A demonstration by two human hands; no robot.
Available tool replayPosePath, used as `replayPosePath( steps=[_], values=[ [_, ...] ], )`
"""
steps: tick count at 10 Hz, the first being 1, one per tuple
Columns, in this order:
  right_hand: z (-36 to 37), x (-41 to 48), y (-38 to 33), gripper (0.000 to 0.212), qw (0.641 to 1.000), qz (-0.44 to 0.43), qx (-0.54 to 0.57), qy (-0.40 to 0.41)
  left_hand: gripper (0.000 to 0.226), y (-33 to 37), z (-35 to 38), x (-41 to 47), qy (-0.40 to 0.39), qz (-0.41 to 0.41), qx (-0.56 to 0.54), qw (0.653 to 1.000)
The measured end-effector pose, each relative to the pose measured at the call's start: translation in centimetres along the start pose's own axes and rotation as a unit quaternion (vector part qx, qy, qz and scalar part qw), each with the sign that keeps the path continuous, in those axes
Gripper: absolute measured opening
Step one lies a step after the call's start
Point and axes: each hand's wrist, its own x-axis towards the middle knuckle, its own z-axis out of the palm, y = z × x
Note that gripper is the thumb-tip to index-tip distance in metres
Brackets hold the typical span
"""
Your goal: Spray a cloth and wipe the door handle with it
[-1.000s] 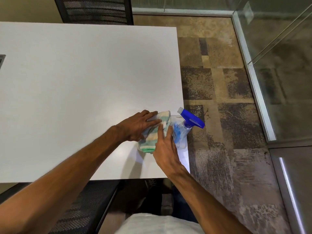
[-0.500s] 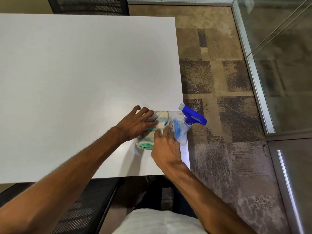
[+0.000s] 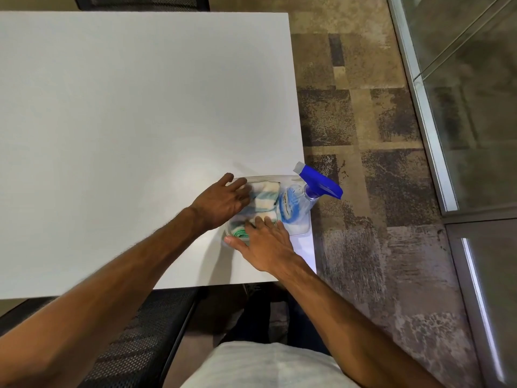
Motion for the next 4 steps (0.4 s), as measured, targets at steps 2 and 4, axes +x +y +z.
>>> replayPosePath(
  steps=[2,4],
  values=[
    [-0.3,0.1,0.2,0.084,1.000,-0.015,0.006,-0.012,0.058,0.3,0.0,-0.7,-0.085,-0.030,-0.067,0.994],
    [-3.8,-4.5,0.3,0.054,0.943,-0.100,0.301,0.095,0.065,1.2,-4.5,-4.1,0.184,-0.242,-0.216,0.928]
  ],
)
